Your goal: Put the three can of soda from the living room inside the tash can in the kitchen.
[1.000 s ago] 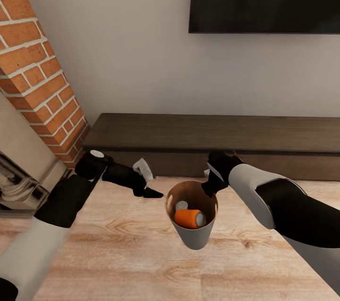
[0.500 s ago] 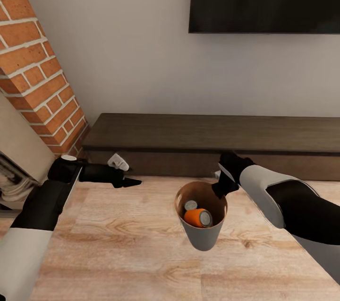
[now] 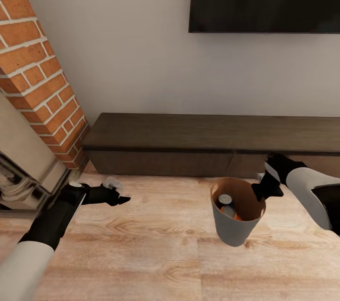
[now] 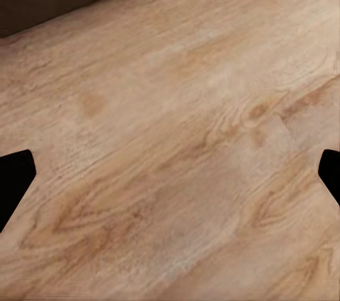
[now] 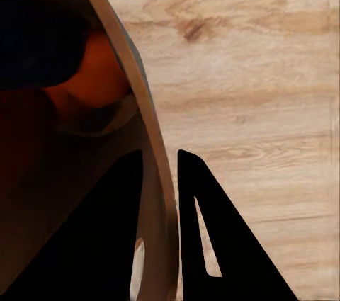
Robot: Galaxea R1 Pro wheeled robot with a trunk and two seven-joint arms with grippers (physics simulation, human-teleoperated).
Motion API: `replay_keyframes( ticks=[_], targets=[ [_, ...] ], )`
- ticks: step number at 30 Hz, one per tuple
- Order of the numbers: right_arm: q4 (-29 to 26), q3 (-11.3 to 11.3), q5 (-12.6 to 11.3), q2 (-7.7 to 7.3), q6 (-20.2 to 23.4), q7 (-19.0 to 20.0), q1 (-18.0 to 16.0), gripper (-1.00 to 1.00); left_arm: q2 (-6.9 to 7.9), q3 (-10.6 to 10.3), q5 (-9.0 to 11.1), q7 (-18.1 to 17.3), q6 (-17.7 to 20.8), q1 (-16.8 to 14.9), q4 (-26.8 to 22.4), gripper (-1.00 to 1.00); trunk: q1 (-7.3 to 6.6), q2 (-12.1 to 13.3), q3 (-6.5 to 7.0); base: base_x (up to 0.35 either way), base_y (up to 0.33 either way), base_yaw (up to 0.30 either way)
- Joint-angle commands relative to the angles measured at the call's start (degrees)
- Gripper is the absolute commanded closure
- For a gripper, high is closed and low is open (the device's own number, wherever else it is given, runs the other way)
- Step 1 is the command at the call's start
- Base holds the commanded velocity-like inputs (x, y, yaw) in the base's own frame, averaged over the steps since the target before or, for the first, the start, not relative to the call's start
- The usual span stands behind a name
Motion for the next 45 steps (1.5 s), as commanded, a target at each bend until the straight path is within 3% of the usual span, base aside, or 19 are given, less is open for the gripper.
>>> replay_keyframes(
  ticks=[1, 6, 17, 21, 32, 45],
  targets=[
    [0.00, -0.92, -1.97, -1.33, 0.21, 0.30, -0.03, 1.00, -0.09, 0.00, 0.19, 2.13, -0.74, 0.64, 0.20, -1.00, 0.22, -0.42, -0.18, 0.000, 0.000, 0.000],
    [-0.03, -0.87, -3.19, -2.52, 0.21, 0.31, -0.03, 1.00, -0.28, 0.05, 0.37, 4.28, -2.56, 2.16, 1.47, -1.00, 1.32, -2.43, -1.07, 0.000, 0.000, 0.000],
    [-0.85, -0.89, -3.49, -2.79, 0.21, 0.23, 0.12, 1.00, -0.93, 0.28, 0.67, 6.72, -7.94, 4.50, 3.67, -1.00, 3.73, -6.84, -3.05, 0.000, 0.000, 0.000],
    [-1.05, -0.89, -3.55, -2.67, 0.21, 0.23, 0.94, 1.00, -1.04, 1.57, 1.10, 8.29, -10.01, 5.52, 4.75, -1.00, 4.61, -8.44, -3.77, 0.000, 0.000, 0.000],
    [-1.04, -2.78, -6.44, -2.39, -2.58, 0.23, 3.78, 1.00, -1.48, 2.10, 1.40, 10.39, -10.72, 8.44, 4.71, -1.00, 7.03, -12.85, -5.74, 0.000, 0.000, 0.000],
    [-1.09, -3.15, -6.72, -2.55, -2.92, 0.14, 5.31, 1.00, -1.53, 2.07, 1.15, 11.07, -13.06, 8.78, 5.02, -1.00, 9.88, -18.07, -8.07, 0.000, 0.000, 0.000]
  ],
)
